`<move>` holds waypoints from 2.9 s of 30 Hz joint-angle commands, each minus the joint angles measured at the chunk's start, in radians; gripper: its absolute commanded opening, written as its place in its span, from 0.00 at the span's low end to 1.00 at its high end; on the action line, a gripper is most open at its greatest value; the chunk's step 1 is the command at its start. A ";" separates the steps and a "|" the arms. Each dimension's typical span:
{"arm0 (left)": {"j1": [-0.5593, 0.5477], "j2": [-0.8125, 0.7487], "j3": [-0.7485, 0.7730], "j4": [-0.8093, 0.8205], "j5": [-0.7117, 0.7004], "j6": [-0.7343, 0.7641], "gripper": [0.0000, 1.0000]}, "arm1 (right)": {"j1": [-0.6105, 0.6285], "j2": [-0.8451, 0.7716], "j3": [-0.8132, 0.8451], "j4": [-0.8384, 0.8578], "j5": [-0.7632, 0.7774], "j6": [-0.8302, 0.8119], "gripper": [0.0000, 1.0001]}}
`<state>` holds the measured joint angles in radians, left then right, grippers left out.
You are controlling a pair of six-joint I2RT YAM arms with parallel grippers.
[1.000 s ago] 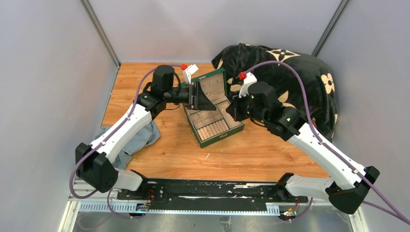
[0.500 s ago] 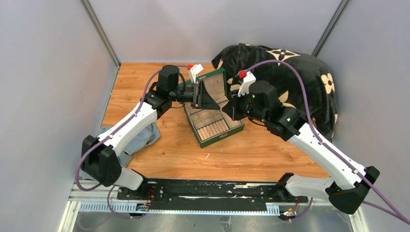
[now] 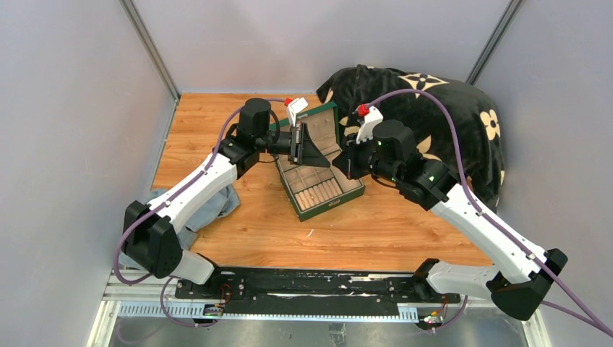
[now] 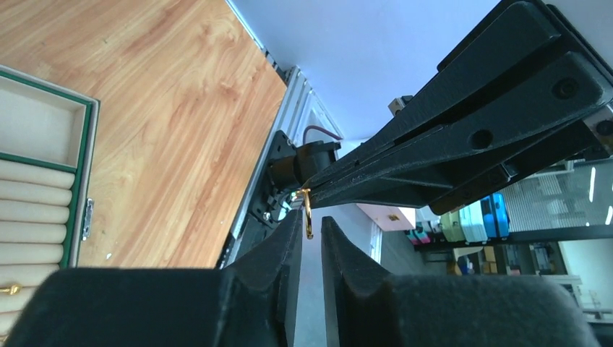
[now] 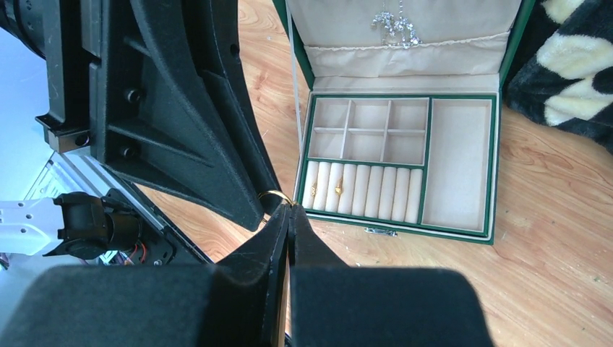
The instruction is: Organize the mixed jewelry
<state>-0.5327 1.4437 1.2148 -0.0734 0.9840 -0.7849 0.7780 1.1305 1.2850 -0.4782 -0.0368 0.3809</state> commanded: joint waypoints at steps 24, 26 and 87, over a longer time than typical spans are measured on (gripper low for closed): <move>-0.006 -0.020 0.004 0.150 0.223 0.017 0.00 | -0.407 -0.141 -0.289 0.677 -0.875 0.549 0.57; -0.006 -0.019 0.011 0.150 0.232 0.015 0.00 | -0.409 -0.131 -0.302 0.720 -0.913 0.590 0.56; -0.005 0.013 0.054 0.153 0.230 0.006 0.00 | -0.352 -0.018 -0.295 0.693 -1.025 0.526 0.00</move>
<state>-0.5323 1.4395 1.2400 0.0601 1.2022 -0.7780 0.4126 1.1137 0.9714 0.2016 -1.0550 0.9245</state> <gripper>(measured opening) 0.011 0.170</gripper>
